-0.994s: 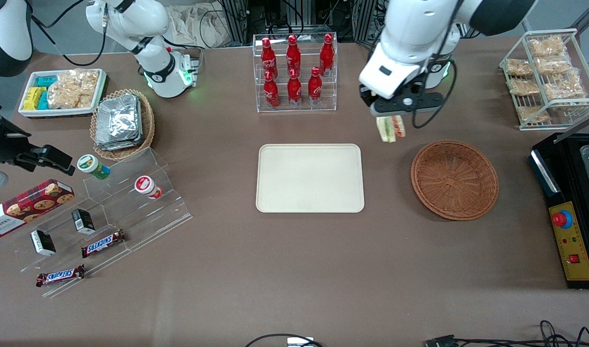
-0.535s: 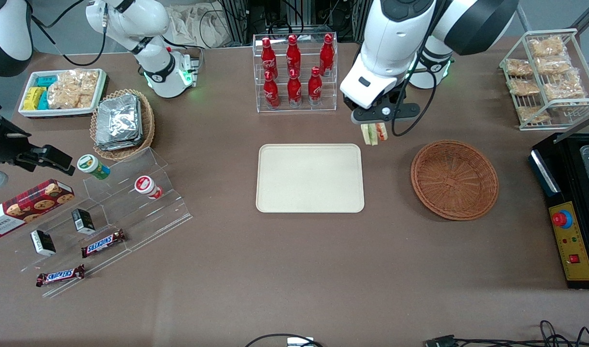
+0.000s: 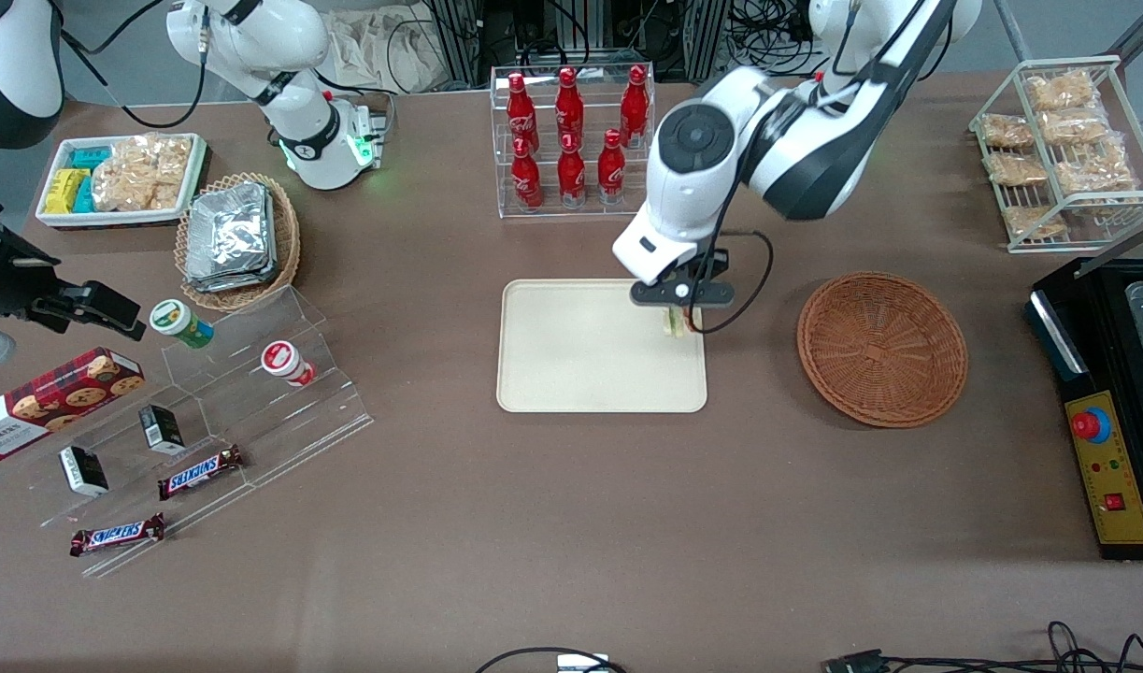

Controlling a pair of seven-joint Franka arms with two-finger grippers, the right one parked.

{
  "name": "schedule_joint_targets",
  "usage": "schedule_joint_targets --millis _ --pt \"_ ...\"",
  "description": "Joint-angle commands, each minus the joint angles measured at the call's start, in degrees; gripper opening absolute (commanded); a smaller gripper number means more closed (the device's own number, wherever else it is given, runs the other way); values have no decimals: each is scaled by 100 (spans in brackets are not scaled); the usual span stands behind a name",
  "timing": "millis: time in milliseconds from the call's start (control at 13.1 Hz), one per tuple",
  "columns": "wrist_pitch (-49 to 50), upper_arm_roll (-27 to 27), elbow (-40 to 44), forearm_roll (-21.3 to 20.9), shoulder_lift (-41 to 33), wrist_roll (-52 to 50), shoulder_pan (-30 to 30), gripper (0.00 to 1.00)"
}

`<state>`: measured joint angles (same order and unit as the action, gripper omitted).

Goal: Place sandwich from basket to tray
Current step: 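Carry the sandwich over the cream tray and lower it, then set the sandwich on the tray and open the left gripper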

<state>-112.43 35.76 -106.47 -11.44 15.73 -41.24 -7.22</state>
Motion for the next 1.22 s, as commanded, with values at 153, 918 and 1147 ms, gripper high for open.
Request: schedule_joint_targets --millis 153,918,1147 --pt "-1033 -7 -111 -1139 1132 -77 10 0" --pt "-1887 -51 -488 -1563 1794 -517 37 0" --pt "-1888 -51 -489 -1563 1793 -543 63 24"
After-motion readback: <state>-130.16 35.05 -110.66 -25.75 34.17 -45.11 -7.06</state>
